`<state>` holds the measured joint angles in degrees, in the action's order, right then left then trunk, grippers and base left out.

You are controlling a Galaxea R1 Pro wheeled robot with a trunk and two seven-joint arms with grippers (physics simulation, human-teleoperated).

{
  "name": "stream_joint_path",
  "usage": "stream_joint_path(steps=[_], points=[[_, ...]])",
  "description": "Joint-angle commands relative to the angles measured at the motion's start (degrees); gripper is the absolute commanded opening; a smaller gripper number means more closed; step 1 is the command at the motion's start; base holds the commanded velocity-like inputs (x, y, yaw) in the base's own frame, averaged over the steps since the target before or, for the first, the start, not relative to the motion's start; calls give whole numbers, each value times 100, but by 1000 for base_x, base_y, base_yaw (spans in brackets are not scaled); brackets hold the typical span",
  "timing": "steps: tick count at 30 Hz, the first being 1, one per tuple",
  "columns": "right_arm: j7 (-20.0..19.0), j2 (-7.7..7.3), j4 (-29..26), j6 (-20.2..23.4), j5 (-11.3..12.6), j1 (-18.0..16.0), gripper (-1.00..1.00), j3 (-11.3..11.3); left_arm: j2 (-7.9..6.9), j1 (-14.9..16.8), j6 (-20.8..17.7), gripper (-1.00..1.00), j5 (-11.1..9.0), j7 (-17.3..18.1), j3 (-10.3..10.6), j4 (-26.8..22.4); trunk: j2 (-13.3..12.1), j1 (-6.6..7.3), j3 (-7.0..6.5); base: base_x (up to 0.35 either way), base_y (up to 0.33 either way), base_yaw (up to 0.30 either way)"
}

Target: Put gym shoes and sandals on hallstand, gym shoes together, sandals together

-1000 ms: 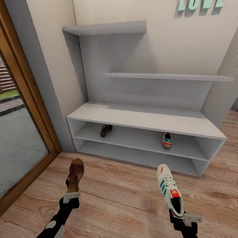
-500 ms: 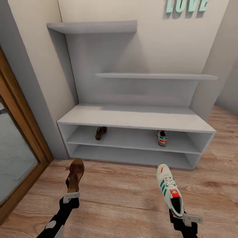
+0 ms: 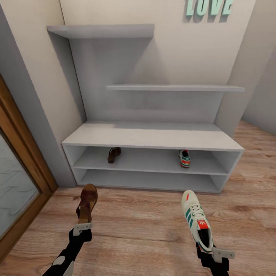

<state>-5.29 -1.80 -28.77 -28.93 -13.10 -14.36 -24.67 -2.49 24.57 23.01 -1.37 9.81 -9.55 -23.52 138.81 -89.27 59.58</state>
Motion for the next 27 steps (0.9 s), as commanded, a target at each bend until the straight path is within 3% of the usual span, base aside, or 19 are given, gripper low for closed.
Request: stream_joint_path(steps=[1, 20, 21, 25, 27], points=[[-56, 5, 3, -21, -26, -6, -100, -48, 3, 4, 11, -100, 5, 49, -38, 5, 2, 1, 5, 0, 3, -5], [-55, 57, -15, -17, -20, -6, -100, -47, 3, 4, 4, -100, 41, 7, -30, 0, 2, 1, 5, 0, 0, 0], [-56, -39, -20, -13, -24, -6, -100, -221, 7, 62, -115, -100, 95, -20, 5, 24, 2, 1, 5, 0, 0, 0], [-55, -190, -19, -10, -20, -6, -100, -473, 13, 95, -344, -100, 190, -22, 10, 25, 2, 1, 5, 0, 0, 0], [-54, -307, -36, -5, -17, -6, -100, -829, 37, 126, -870, -100, 319, -23, 12, -44, 2, 1, 5, 0, 0, 0]])
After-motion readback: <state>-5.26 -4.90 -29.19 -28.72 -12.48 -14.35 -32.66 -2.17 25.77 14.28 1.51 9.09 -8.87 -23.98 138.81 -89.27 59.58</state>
